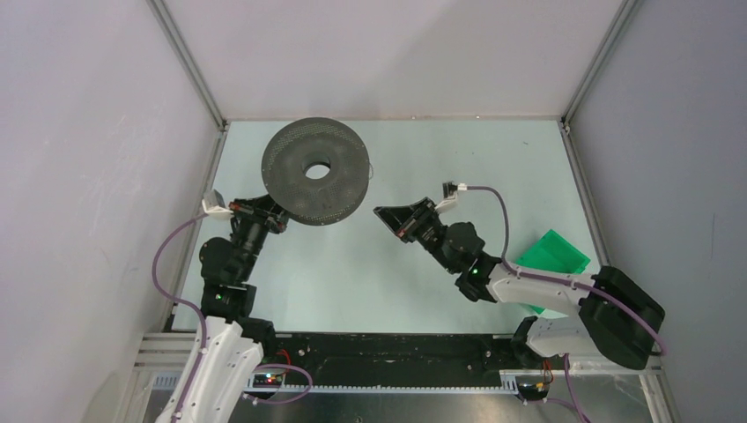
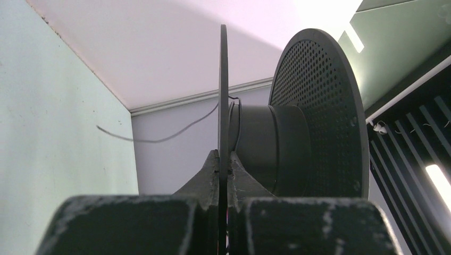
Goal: Wrap the cables
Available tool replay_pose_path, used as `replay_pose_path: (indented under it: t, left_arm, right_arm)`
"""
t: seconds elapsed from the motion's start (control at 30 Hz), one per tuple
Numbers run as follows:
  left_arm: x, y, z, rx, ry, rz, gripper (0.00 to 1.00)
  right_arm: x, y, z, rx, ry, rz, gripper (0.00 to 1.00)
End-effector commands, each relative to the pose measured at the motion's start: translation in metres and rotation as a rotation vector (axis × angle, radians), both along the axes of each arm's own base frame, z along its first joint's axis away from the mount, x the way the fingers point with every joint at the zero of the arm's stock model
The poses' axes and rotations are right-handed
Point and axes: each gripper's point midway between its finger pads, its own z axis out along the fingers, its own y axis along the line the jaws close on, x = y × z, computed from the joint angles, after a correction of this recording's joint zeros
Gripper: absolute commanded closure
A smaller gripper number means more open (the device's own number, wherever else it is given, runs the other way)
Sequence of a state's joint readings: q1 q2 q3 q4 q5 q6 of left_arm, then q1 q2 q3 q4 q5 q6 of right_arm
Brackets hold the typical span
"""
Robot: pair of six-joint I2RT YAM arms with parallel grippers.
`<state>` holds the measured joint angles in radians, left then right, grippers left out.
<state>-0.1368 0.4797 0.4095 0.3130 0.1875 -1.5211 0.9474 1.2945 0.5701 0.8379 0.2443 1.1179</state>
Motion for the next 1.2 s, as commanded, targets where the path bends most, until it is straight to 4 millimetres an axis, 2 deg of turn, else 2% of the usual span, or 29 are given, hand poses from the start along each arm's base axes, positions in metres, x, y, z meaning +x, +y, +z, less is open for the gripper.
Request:
replay_pose_path:
  t: [0.0,0.07,0.13,0.3,0.33,0.37,0.47,0.67,0.9,1.17]
  left_arm:
    - [-0.016,-0.002,0.047,-0.028,-0.148,-0.027,1.00]
    - [-0.016,-0.004,0.048,-0.013,-0.153,-0.034,1.00]
    - [-0.016,-0.007,0.047,0.003,-0.153,-0.051,1.00]
    - [-0.018,-0.024,0.046,0.053,-0.146,-0.147,1.00]
    - [-0.019,-0.026,0.048,0.056,-0.148,-0.160,1.00]
    - [-0.019,-0.029,0.047,0.062,-0.145,-0.180,1.00]
    - [-0.021,-0.031,0.050,0.065,-0.149,-0.197,1.00]
    - [-0.023,-0.036,0.052,0.079,-0.152,-0.228,1.00]
    - [-0.024,-0.036,0.052,0.080,-0.155,-0.228,1.00]
    - [-0.024,-0.036,0.052,0.080,-0.156,-0.228,1.00]
  right_arm:
    - [-0.014,-0.017,0.041,-0.035,-0.227,0.065,0.84]
    - [-0.021,-0.023,0.038,-0.133,-0.299,0.108,0.71]
    - [-0.025,-0.030,0.034,-0.241,-0.395,0.142,0.64]
    - [-0.011,-0.062,0.032,-0.400,-0.651,0.265,0.57]
    - [-0.012,-0.062,0.028,-0.419,-0.689,0.306,0.56]
    - [-0.002,-0.070,0.029,-0.462,-0.737,0.283,0.54]
    - [0.009,-0.073,0.024,-0.504,-0.822,0.316,0.52]
    - [0.017,-0.058,0.034,-0.448,-0.899,0.400,0.49]
    - [0.027,-0.039,0.036,-0.437,-0.966,0.376,0.48]
    - [0.037,-0.022,0.039,-0.427,-0.960,0.359,0.51]
